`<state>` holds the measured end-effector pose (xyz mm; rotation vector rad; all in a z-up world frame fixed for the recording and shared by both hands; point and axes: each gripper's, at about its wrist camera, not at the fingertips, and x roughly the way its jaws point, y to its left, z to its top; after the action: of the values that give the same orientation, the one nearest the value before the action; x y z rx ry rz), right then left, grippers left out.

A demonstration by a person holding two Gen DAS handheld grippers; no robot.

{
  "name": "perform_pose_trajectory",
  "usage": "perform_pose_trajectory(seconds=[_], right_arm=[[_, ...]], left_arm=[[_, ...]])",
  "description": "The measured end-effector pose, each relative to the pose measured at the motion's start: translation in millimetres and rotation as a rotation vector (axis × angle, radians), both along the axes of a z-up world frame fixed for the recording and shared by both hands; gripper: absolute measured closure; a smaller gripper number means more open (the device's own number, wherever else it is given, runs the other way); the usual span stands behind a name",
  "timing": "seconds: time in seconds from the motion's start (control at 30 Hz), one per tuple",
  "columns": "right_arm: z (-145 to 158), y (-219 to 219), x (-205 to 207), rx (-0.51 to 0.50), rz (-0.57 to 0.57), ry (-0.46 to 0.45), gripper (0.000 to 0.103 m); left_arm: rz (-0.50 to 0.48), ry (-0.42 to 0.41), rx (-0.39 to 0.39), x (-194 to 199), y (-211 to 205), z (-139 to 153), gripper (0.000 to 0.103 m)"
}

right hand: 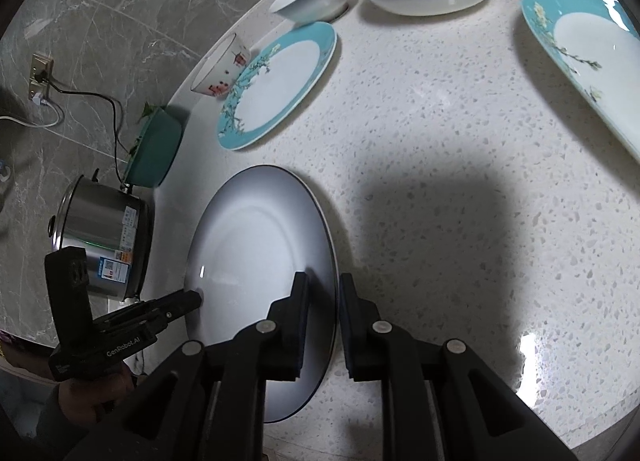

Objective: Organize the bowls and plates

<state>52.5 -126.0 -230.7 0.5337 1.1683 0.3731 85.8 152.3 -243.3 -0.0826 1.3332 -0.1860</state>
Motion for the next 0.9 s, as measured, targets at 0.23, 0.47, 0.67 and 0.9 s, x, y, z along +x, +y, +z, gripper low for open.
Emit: perform_pose_trajectory(seconds=[0.23,0.47,0.67,0.9], right_arm=[[-1,3,1,-0.038,0.039,-0.027,0.085],[8,0,2,-0.045,0.078,-0.063,0.075],[59,-38,9,-0.009,0.035,-0.193,0.043],[107,-80,63,0.198,-0.044,-0.228,0.03]], left_arm=[[0.016,-0.031,0.015,3,-4,-1,0.072],[0.12,-0.058,-0.033,-1,9,9,0.045],[0.282,-0.108,-0.165,20,45,54,0.031],[0.214,-0.174,-0.213,98,42,94,0.028]])
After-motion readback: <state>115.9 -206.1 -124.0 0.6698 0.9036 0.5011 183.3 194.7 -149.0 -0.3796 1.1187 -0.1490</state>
